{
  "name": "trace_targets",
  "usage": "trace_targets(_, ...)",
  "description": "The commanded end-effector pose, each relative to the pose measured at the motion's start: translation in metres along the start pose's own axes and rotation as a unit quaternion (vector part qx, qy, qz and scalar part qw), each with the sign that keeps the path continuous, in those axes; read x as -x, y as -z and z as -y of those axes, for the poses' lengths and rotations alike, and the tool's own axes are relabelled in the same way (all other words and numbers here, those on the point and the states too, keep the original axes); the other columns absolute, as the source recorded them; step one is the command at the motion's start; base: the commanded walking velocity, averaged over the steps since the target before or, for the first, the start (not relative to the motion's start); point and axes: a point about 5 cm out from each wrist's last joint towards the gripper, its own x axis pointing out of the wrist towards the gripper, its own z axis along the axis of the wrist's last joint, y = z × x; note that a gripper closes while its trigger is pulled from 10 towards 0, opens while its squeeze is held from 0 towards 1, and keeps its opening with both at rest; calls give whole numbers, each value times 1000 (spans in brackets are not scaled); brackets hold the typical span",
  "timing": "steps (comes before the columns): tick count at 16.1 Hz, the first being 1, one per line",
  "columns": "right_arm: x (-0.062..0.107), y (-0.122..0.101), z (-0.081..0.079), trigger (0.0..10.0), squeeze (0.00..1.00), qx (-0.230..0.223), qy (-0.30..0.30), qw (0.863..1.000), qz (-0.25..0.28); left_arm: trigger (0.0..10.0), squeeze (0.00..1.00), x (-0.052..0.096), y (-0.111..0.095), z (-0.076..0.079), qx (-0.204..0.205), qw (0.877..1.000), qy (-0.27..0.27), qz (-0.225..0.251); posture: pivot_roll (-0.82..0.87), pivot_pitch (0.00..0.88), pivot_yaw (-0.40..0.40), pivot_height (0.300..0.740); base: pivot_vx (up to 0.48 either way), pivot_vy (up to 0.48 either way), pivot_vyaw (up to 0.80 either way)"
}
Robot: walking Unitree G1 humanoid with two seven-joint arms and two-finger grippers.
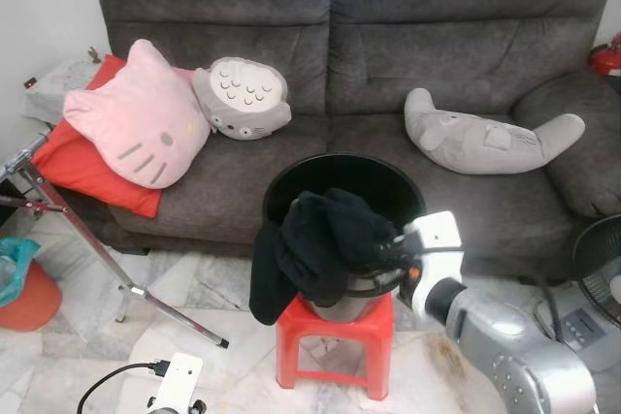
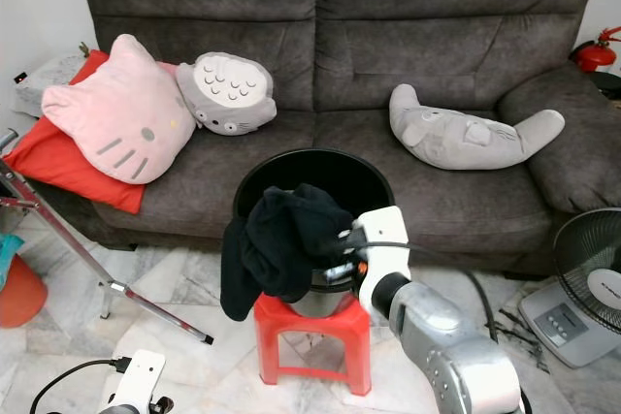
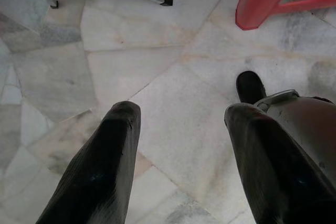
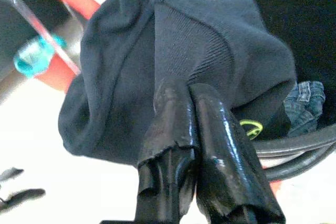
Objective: Hang hanger
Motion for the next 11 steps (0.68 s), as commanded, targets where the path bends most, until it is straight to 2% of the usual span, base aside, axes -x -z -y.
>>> trace_targets(1, -1, 9, 2, 0, 0, 3, 13, 1000, -16, 10000, 0, 1, 3, -3, -4, 1000, -3, -4, -102, 0, 83, 740, 0, 0, 0)
trace_targets(2, 0, 12, 4, 0, 0, -5, 27, 999, -19, 10000, 0, 1, 3, -3, -4, 1000, -3, -4, -102, 0, 83, 740, 0, 0, 0)
trace_targets(4, 0, 14, 5, 1255, 0, -6, 32, 999, -21, 10000, 0, 1, 4, -2, -5, 1000, -2, -5, -99, 0, 80, 740, 0, 0, 0)
trace_targets(5, 0, 16, 4, 3569, 0, -5, 30, 999, -22, 10000, 0, 1, 4, -2, -5, 1000, -2, -5, -99, 0, 79, 740, 0, 0, 0)
trace_targets(6, 0, 17, 4, 4392, 0, 2, 31, 999, -26, 10000, 0, 1, 4, -2, -5, 1000, -1, -5, -99, 0, 79, 740, 0, 0, 0)
trace_targets(9, -1, 20, 6, 10000, 0, 25, 46, 998, -30, 10000, 0, 1, 5, -2, -5, 1000, -2, -5, -99, 0, 79, 740, 0, 0, 0)
trace_targets(10, -1, 20, 6, 10000, 255, 30, 45, 998, -30, 10000, 0, 1, 4, -1, -5, 1000, -2, -5, -99, 0, 79, 740, 0, 0, 0)
trace_targets(11, 0, 20, 3, 10000, 1000, 53, 37, 997, -30, 10000, 0, 1, 4, -1, -5, 1000, -2, -5, -99, 0, 79, 740, 0, 0, 0)
